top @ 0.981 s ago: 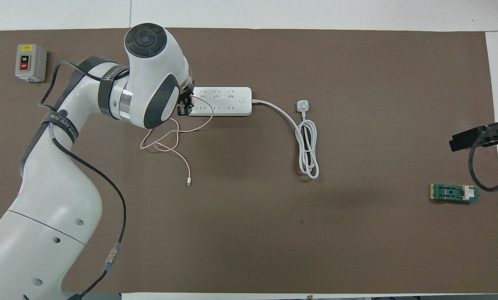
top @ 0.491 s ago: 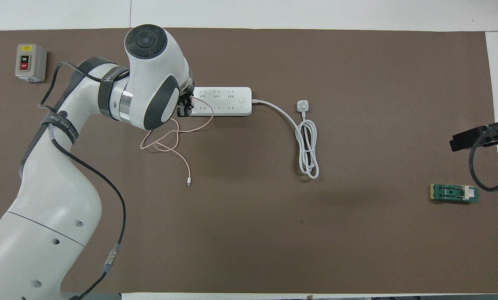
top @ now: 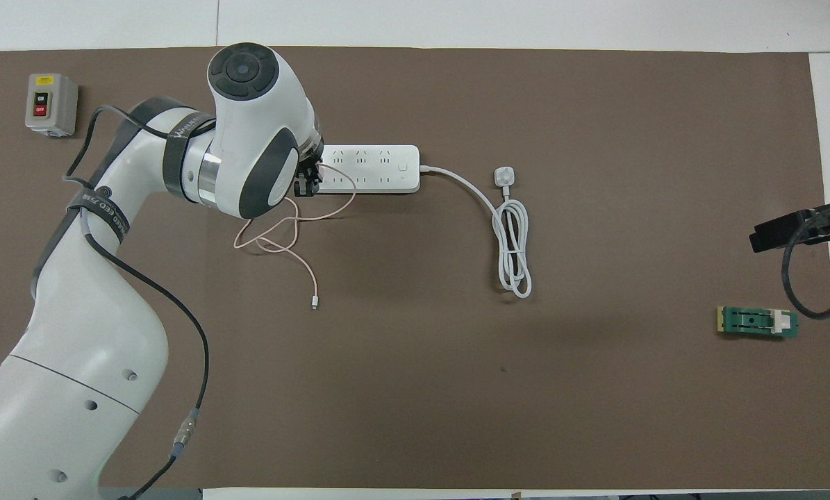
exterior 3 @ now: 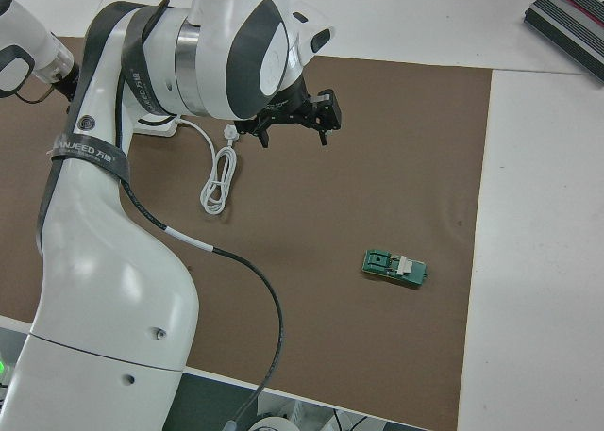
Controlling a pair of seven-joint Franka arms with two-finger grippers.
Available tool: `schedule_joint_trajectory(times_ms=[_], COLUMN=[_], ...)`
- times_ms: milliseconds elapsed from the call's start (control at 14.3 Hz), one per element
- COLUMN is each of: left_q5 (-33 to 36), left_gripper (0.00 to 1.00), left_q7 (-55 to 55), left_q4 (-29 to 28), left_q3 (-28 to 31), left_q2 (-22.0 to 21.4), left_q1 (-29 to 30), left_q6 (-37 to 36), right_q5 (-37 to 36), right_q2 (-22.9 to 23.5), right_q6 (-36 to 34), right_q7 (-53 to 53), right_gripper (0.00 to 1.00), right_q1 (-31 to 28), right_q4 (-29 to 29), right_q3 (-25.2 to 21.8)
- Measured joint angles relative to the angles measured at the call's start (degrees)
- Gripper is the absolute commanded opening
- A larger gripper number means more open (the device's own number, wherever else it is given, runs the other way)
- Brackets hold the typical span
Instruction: Plug charger into power strip
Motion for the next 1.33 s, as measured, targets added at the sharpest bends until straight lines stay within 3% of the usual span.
schedule_joint_trajectory(times_ms=[1332], left_q5=[0.0], left_gripper=[0.0], left_q7=[0.32], left_q4=[-1.38], left_q3=[-0.23], left_q2=[-0.26], left_q1=[-0.04], left_q6=[0.28], right_q5=[0.0], right_q2=[0.0], right_q6=[0.0], right_q7=[0.0], right_gripper=[1.0], right_q1=[0.0], right_q4=[0.0], right_q3=[0.0])
